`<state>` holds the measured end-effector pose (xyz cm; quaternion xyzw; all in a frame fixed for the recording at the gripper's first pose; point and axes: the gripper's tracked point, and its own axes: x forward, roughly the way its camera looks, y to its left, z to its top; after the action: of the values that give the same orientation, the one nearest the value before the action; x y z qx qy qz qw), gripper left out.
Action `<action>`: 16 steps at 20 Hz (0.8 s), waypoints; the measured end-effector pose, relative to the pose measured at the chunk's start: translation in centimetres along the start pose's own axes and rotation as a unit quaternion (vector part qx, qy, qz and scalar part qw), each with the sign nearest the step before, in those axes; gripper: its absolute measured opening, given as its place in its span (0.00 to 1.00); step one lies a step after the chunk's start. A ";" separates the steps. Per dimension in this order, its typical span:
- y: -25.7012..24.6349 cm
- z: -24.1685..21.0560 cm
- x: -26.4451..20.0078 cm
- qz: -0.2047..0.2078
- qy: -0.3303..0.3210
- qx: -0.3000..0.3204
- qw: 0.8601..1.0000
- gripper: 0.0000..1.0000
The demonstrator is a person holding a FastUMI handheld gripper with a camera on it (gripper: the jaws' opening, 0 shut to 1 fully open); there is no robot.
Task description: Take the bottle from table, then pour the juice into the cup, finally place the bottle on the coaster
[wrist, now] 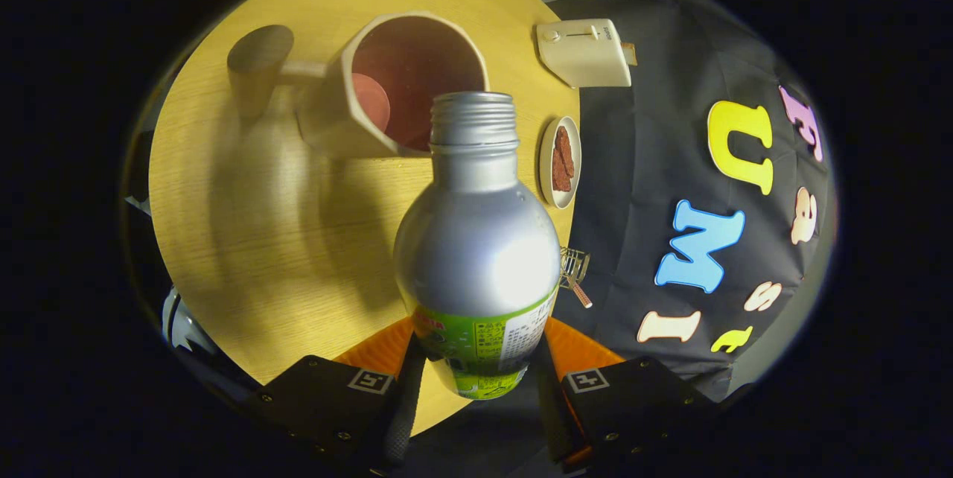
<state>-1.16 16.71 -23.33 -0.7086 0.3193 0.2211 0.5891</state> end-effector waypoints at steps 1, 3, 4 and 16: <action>-0.1 -0.1 0.0 -0.001 0.005 -0.006 1.000 0.69; -0.3 -0.2 -0.1 -0.001 0.011 -0.018 1.000 0.70; -0.4 -0.3 -0.2 -0.002 0.014 -0.024 1.000 0.69; -0.6 0.1 -0.3 0.014 0.037 -0.063 0.997 0.70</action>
<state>-0.91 16.89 -22.73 -0.7473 0.3363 0.2231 0.5278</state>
